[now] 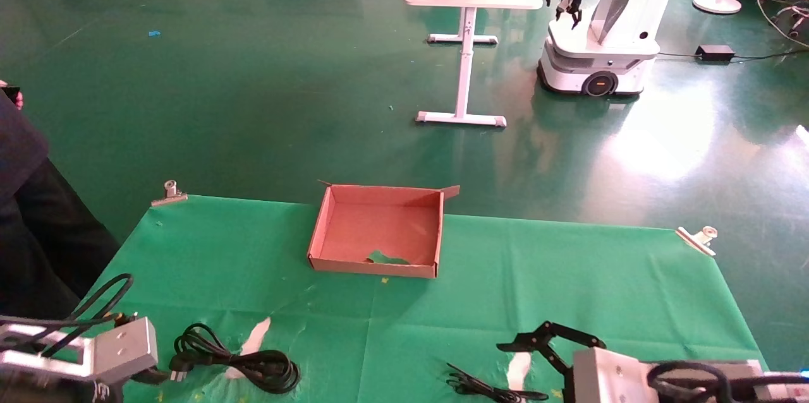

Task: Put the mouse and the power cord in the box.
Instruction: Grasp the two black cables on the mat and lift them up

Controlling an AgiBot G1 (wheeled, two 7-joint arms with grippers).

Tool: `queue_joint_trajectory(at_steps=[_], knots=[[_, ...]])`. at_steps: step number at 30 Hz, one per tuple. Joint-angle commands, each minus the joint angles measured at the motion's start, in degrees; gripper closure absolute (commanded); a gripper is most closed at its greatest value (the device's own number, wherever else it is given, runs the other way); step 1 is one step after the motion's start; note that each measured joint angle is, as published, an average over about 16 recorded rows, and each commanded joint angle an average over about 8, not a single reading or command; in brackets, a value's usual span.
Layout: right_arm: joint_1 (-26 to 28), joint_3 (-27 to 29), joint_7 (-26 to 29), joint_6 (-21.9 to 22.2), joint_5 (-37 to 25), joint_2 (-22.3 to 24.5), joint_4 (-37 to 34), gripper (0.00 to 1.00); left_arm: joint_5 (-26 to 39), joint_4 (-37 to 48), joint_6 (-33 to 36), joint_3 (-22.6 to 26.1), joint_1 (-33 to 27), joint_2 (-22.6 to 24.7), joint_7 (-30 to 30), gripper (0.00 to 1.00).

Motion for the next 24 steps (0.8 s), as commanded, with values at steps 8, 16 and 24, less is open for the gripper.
queue_joint_trajectory(at_steps=[8, 16, 24], knots=[[-1.79, 0.34, -0.67, -0.58, 1.27, 1.15, 0.12, 0.0, 4.5, 9.77, 0.36, 4.4, -7.39, 6.32, 7.37, 0.0], [-3.13, 0.88, -1.26, -0.88, 2.46, 2.24, -0.9, 0.0, 8.95, 17.71, -2.71, 7.99, -11.09, 12.28, 18.11, 0.0], [-3.81, 0.93, -2.17, -1.55, 2.76, 2.84, -3.48, 0.0, 13.08, 29.56, -8.01, 10.34, -12.85, 19.49, 28.2, 0.0]])
